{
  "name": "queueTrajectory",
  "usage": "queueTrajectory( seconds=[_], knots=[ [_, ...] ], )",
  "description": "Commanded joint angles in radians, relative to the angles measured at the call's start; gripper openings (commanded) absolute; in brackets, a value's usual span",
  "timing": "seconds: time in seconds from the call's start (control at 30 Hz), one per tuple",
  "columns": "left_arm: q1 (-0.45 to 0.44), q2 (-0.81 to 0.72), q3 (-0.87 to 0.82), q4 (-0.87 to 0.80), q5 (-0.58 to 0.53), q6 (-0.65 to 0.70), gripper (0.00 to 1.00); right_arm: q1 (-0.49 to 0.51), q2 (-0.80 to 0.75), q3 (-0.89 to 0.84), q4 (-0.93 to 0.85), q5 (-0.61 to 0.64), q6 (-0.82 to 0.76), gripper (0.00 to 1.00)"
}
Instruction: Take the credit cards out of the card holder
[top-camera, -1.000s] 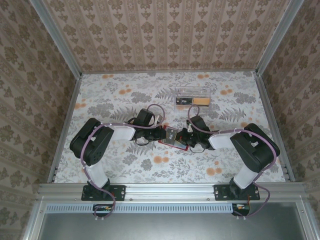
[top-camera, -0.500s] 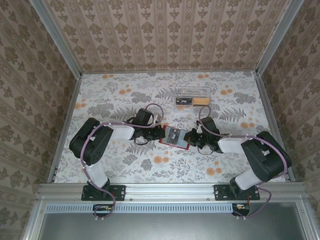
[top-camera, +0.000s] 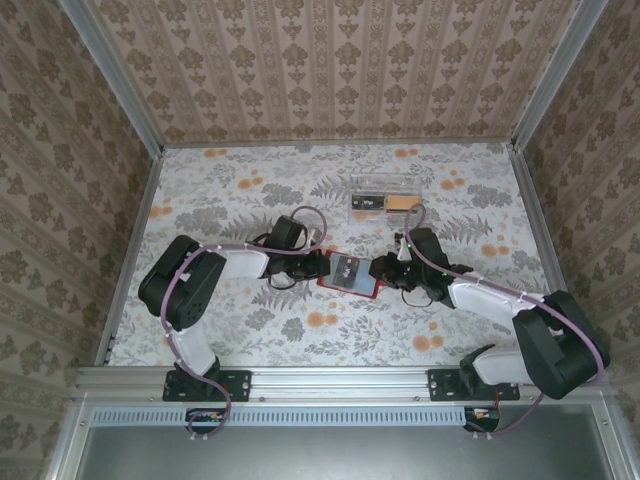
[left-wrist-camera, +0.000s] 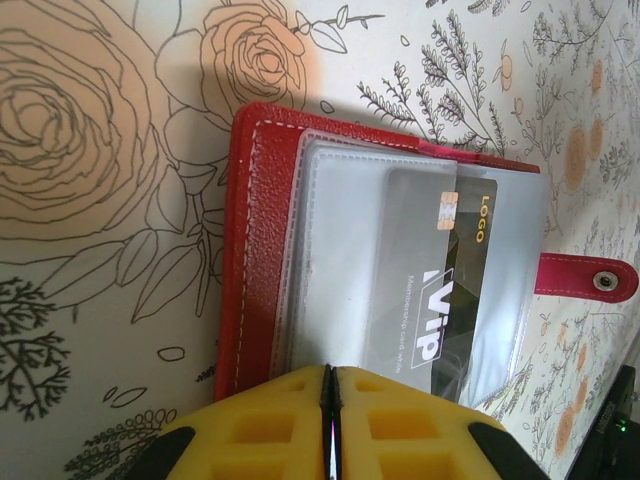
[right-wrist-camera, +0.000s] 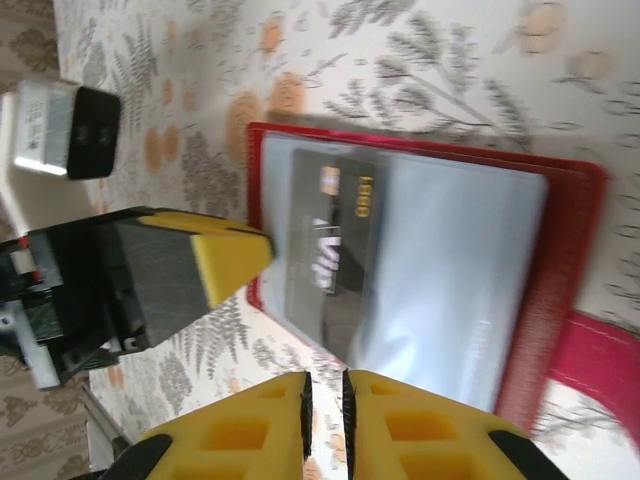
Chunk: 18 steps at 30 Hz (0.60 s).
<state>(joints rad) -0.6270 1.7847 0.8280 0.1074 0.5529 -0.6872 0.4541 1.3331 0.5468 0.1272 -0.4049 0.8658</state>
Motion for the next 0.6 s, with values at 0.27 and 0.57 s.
queueTrajectory(
  seconds=[0.27, 0.57],
  knots=[
    [-0.001, 0.013, 0.023, -0.066, -0.02, 0.016, 0.12, 0.079, 0.226, 0.073, 0.047, 0.007, 0.013, 0.18],
    [-0.006, 0.022, 0.017, -0.052, -0.016, 0.013, 0.12, 0.096, 0.33, 0.138, 0.063, 0.011, 0.02, 0.19]
  ],
)
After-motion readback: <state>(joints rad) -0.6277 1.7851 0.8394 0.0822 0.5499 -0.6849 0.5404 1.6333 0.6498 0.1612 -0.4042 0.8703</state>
